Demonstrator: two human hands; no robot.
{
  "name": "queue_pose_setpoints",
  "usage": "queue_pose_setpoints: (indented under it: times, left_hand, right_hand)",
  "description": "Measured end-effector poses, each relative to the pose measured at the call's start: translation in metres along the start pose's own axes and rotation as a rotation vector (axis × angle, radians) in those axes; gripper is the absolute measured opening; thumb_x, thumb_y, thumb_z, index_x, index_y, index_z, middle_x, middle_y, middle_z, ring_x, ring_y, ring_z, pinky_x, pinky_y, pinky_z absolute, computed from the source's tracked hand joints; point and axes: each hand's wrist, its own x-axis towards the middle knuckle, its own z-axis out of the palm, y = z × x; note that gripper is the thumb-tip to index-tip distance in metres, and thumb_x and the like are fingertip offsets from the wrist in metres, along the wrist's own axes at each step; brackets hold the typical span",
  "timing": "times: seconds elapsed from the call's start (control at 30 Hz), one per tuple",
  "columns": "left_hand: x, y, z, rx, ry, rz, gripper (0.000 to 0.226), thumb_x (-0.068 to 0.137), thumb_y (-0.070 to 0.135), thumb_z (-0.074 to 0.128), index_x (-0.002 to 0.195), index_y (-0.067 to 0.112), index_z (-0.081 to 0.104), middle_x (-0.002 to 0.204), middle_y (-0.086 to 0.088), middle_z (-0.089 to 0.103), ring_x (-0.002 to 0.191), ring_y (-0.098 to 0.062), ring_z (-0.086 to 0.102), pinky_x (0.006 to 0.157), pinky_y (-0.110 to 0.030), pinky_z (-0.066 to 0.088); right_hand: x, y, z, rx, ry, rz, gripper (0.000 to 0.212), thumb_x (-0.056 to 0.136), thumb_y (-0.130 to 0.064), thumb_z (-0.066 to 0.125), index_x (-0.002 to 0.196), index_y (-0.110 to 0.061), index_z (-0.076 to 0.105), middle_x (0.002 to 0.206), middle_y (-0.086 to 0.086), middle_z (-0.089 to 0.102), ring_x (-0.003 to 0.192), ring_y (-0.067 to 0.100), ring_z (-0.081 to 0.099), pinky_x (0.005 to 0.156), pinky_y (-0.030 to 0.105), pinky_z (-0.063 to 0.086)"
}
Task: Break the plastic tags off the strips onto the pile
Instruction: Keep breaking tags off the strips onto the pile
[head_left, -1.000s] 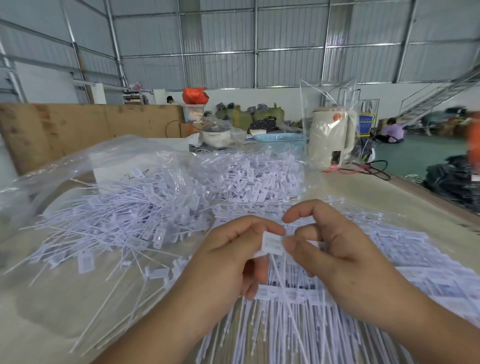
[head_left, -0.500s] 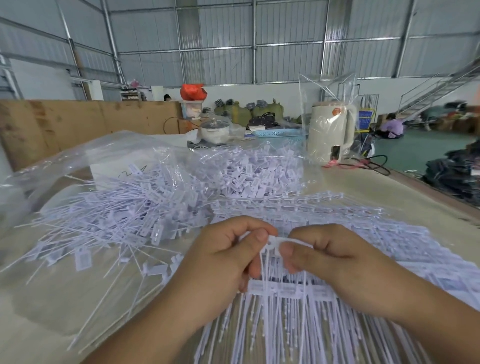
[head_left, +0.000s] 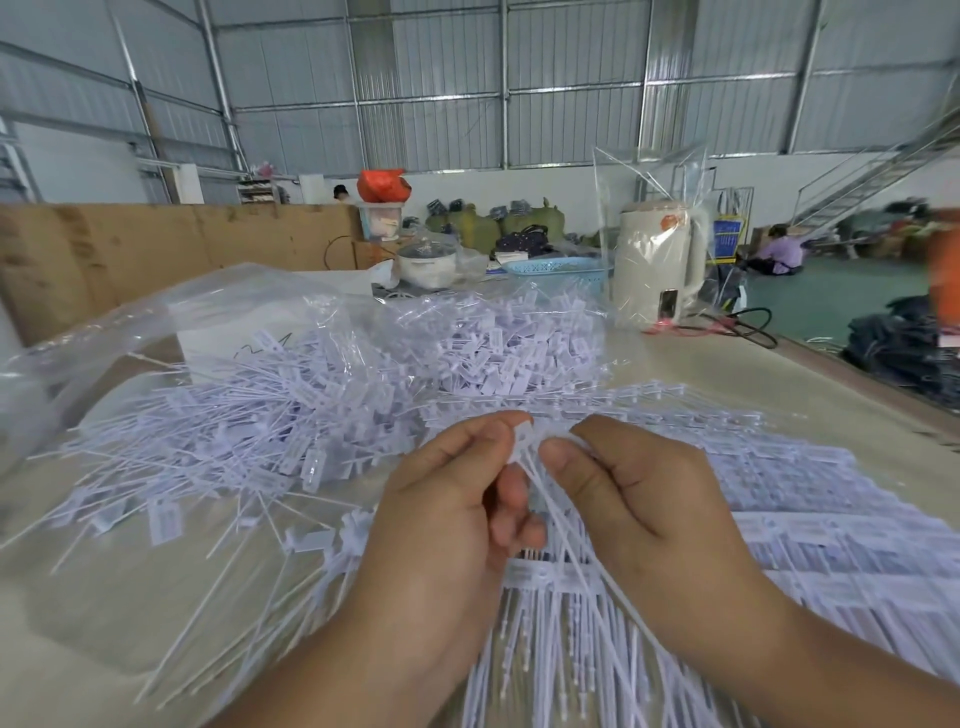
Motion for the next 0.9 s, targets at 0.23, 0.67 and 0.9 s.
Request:
queue_pose_setpoints:
  times: [0.23,0.67,0.9]
  left_hand:
    - [0.021,0.016,-0.039,0.234,0.151,-0.012,0.020,0.097,0.010,0.053,0.095,0.012,0.073,0.047,0.001,0.046,0.037,-0.009,0.037,0.036,-0.022,0.038]
    - [0.009,0.007,-0.026,0.389,-0.389,0.013,0.026,0.083,0.041,0.057,0.089,0.024,0.075,0.047,-0.003,0.052,0.037,-0.015,0.044,0.044,-0.026,0.041]
    - [0.007,0.005,-0.026,0.481,-0.369,0.079,0.019,0.090,0.040,0.062,0.087,0.027,0.075,0.049,-0.002,0.055,0.038,-0.015,0.044,0.042,-0.023,0.041]
  right_hand:
    - [0.007,-0.002,-0.017,0.085,0.083,-0.014,0.037,0.096,-0.046,0.044,0.067,-0.022,0.043,0.055,-0.007,0.040,0.046,0.003,0.037,0.043,0.013,0.027]
    - [0.000,0.010,-0.013,0.105,-0.418,0.091,0.046,0.079,-0.081,0.025,0.120,-0.060,0.025,0.100,-0.030,0.064,0.094,0.000,0.064,0.081,0.034,0.051]
    - [-0.001,0.009,-0.020,0.225,-0.465,0.100,0.035,0.093,-0.065,0.032,0.125,-0.049,0.035,0.088,-0.027,0.065,0.085,-0.004,0.062,0.073,0.011,0.043]
